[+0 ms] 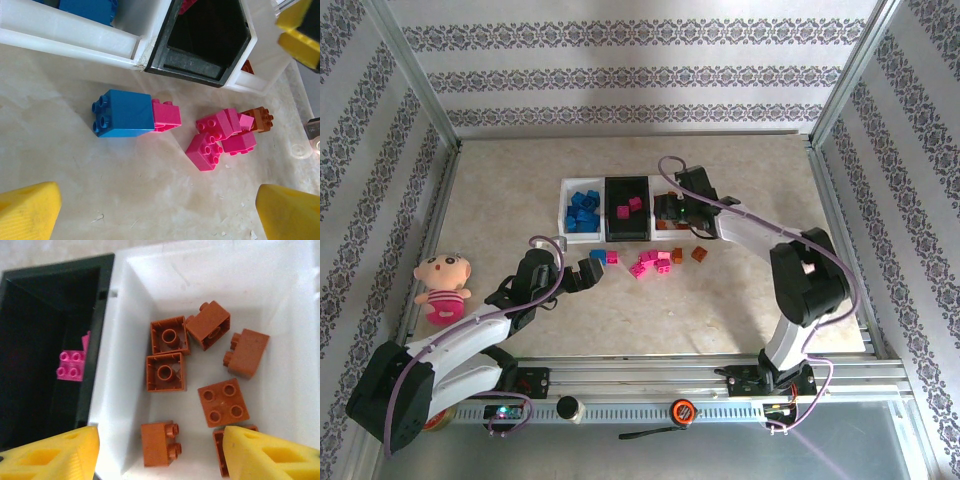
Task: Sort the legos into containers by color
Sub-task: Place the lego in the container, then pick up the lego from the center of the table.
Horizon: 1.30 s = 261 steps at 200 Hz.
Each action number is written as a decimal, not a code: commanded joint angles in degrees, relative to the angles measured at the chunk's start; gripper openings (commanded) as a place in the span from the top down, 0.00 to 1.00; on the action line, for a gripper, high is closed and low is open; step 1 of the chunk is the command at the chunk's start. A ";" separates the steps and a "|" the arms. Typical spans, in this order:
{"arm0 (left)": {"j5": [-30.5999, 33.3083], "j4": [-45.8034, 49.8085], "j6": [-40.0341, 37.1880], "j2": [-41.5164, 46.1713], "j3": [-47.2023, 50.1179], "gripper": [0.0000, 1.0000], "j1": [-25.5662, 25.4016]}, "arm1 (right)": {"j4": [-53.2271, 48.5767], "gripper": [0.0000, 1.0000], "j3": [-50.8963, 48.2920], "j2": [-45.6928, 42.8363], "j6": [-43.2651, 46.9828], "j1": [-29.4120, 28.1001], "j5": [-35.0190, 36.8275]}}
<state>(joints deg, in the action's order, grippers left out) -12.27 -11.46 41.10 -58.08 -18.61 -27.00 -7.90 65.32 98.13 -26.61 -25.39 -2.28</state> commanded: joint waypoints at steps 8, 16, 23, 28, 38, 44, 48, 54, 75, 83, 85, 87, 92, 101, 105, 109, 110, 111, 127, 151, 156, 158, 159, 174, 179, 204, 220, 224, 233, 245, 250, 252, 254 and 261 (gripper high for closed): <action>-0.46 -3.12 0.56 -0.03 0.51 0.00 -0.75 | 1.43 0.31 -7.03 -10.23 -1.01 -1.15 1.81; -0.40 -3.06 0.50 0.00 0.55 0.00 -0.73 | 1.99 0.31 -9.59 -12.73 -1.57 -1.37 2.31; -0.30 -3.08 0.49 -0.01 0.51 0.00 -0.68 | 2.06 0.30 -11.68 -14.79 -2.11 -1.55 2.80; -0.24 -3.08 0.53 -0.01 0.51 0.00 -0.66 | 2.01 0.30 -12.96 -16.25 -2.42 -1.71 3.31; -0.22 -3.10 0.55 -0.01 0.43 0.00 -0.69 | 1.97 0.30 -16.08 -19.10 -3.19 -1.94 4.45; -0.31 -3.13 0.49 -0.01 0.43 0.00 -0.68 | 1.98 0.29 -18.28 -20.76 -3.66 -2.01 5.20; -0.30 -3.18 0.47 0.01 0.42 0.00 -0.68 | 2.02 0.28 -19.55 -21.91 -3.95 -2.03 5.70; -0.38 -3.20 0.47 -0.02 0.49 0.00 -0.67 | 2.30 0.28 -21.52 -23.43 -4.36 -1.99 6.33; -0.42 -3.08 0.36 0.03 0.59 0.00 -0.72 | 2.62 0.26 -27.14 -27.27 -5.49 -1.38 7.78; -0.32 -3.20 0.38 -0.01 0.72 0.00 -0.70 | 3.05 0.25 -28.76 -27.48 -5.47 -0.75 7.49; -0.32 -3.21 0.36 -0.01 0.76 0.00 -0.71 | 3.06 0.25 -29.04 -27.40 -5.49 -0.50 7.32; -0.32 -3.28 0.42 -0.01 0.81 0.00 -0.69 | 3.07 0.25 -29.16 -27.34 -5.48 -0.39 7.18; -0.31 -3.37 0.42 -0.03 0.92 0.00 -0.68 | 3.21 0.25 -29.73 -26.57 -5.47 0.40 6.27; -0.38 -3.55 0.42 -0.07 0.95 0.00 -0.68 | 3.54 0.25 -30.12 -24.82 -5.47 1.66 4.23; -0.44 -3.62 0.49 -0.10 1.03 0.00 -0.71 | 3.72 0.25 -30.12 -23.85 -5.41 2.19 3.15; -0.55 -3.73 0.50 -0.10 1.04 0.00 -0.68 | 3.74 0.25 -29.96 -22.88 -5.22 2.78 2.10; -0.51 -3.73 0.53 -0.10 1.04 0.00 -0.68 | 3.76 0.25 -29.93 -22.62 -5.21 2.83 1.93; -0.49 -3.74 0.54 -0.10 1.04 0.00 -0.68 | 3.81 0.25 -29.87 -22.32 -5.21 2.95 1.67; -0.61 -3.70 0.62 -0.09 0.95 0.00 -0.74 | 5.41 0.26 -29.56 -18.79 -4.95 3.76 0.20; -0.65 -3.39 0.56 0.29 0.95 0.00 -0.68 | 7.81 0.26 -28.71 -15.59 -4.46 4.07 0.54; -0.63 -3.28 0.56 0.31 0.99 0.00 -0.68 | 7.99 0.26 -28.40 -14.91 -4.44 4.20 0.67; -0.64 -3.25 0.56 0.27 0.98 0.00 -0.68 | 8.12 0.26 -28.18 -14.70 -4.42 4.27 0.76; -0.65 -3.23 0.65 0.26 0.96 0.00 -0.68 | 8.14 0.26 -28.12 -14.53 -4.42 4.33 0.82; -0.65 -3.24 0.69 0.26 0.95 0.00 -0.73 | 8.66 0.27 -26.89 -12.50 -4.43 4.95 1.08; -0.65 -3.32 0.65 0.27 0.90 0.00 -0.70 | 8.84 0.27 -26.47 -11.79 -4.49 5.03 1.19; -0.71 -3.21 0.64 0.25 0.79 0.00 -0.73 | 7.59 0.30 -24.59 -8.27 -4.49 5.39 2.48; -0.68 -3.20 0.56 0.39 0.79 0.00 -0.67 | 7.30 0.34 -24.23 -6.48 -4.59 5.38 3.06; -0.73 -3.16 0.58 0.39 0.85 0.00 -0.66 | 7.21 0.36 -24.11 -6.15 -4.57 5.36 3.15; -0.66 -3.18 0.61 0.34 0.85 0.00 -0.71 | 6.95 0.38 -24.02 -5.48 -4.43 5.35 3.10; -0.61 -3.10 0.55 0.34 0.77 0.00 -0.73 | 6.89 0.44 -24.17 -5.13 -4.36 5.40 2.90; -0.65 -3.08 0.54 0.46 0.74 0.00 -0.65 | 6.85 0.47 -24.41 -5.30 -4.41 5.43 2.75; -0.65 -3.05 0.51 0.48 0.70 0.00 -0.72 | 6.85 0.48 -24.55 -5.42 -4.37 5.43 2.62; -0.67 -2.95 0.48 0.44 0.68 0.00 -0.67 | 6.82 0.49 -24.72 -5.52 -4.36 5.44 2.70; -0.57 -2.94 0.36 0.44 0.66 0.00 -0.70 | 6.89 0.52 -25.24 -6.21 -4.27 5.35 2.67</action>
<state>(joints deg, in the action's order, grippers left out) -12.27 -12.51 41.10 -58.15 -18.31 -27.00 -1.48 40.38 91.02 -31.24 -20.34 0.86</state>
